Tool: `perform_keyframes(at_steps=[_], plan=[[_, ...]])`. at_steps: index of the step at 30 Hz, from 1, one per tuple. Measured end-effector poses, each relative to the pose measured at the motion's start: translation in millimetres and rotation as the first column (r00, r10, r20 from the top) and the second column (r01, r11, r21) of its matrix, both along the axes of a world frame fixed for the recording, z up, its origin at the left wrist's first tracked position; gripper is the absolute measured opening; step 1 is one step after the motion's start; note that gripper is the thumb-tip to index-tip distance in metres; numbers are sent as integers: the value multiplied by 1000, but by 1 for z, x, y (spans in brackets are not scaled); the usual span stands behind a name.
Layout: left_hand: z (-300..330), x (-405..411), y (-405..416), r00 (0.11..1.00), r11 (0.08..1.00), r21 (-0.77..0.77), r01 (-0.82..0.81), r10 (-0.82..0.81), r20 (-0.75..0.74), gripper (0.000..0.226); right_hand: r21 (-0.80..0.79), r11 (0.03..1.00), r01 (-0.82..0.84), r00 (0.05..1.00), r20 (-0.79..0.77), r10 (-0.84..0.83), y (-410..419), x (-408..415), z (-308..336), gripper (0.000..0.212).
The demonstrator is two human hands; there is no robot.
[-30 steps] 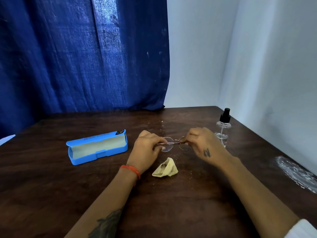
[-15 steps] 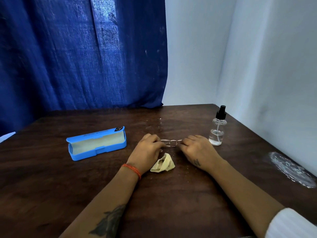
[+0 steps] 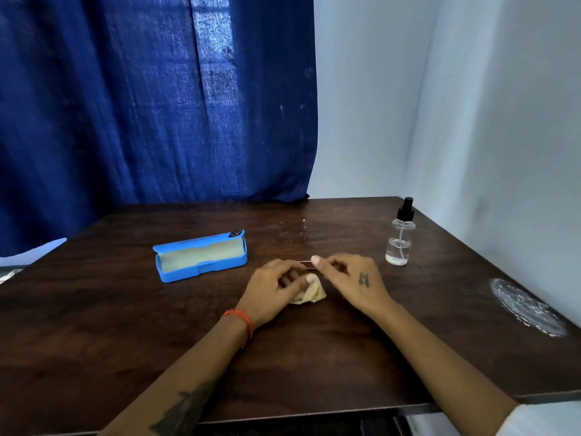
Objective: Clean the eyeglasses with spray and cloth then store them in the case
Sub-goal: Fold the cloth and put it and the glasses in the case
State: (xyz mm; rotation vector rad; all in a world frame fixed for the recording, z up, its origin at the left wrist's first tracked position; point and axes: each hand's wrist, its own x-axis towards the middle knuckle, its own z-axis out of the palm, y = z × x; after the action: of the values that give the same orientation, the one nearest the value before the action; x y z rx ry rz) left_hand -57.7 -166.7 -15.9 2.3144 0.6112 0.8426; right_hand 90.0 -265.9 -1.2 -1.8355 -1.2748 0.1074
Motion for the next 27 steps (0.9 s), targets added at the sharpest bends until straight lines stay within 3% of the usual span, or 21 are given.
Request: perform_keyframes(at_steps=[3, 5, 7, 10, 12, 15, 17, 19, 22, 24, 27], plan=[[-2, -9, -8, 997, 996, -86, 1, -7, -72, 23, -172, 980, -103, 989, -119, 83, -2, -14, 2, 33], [-2, -14, -11, 999, 981, -189, -50, 47, -17, 10, -173, 979, -112, 986, -141, 88, -1, -19, 3, 20], [-1, -19, -14, 990, 928, -364, -77, 115, 85, 8, -112, 989, -98, 947, -315, 59, -4, -20, 5, 9], [6, -29, -21, 955, 775, -632, -18, 200, 217, 7, 10, 992, -125, 724, -683, 98, -15, -18, 11, 11], [12, -37, -26, 930, 634, -770, 67, 239, 278, 10, 60, 989, -137, 642, -755, 135, -25, -16, 14, 18], [18, -47, -29, 882, 418, -886, 200, 318, 349, 12, 86, 984, -159, 645, -745, 170, -38, -14, 15, 21], [18, -53, -30, 861, 333, -913, 234, 366, 354, 15, 89, 984, -156, 682, -711, 173, -45, -14, 15, 19], [16, -60, -31, 863, 358, -912, 200, 376, 336, 19, 85, 984, -159, 697, -696, 173, -51, -16, 16, 20], [13, -70, -35, 904, 483, -868, 115, 311, 293, 36, -16, 980, -199, 756, -639, 142, -54, -20, 13, 40], [14, -75, -39, 943, 587, -807, 70, 226, 246, 42, -129, 963, -235, 846, -515, 137, -56, -22, 9, 54], [15, -79, -47, 973, 675, -738, 19, 157, 169, 44, -258, 938, -233, 943, -294, 154, -59, -27, 10, 54]])
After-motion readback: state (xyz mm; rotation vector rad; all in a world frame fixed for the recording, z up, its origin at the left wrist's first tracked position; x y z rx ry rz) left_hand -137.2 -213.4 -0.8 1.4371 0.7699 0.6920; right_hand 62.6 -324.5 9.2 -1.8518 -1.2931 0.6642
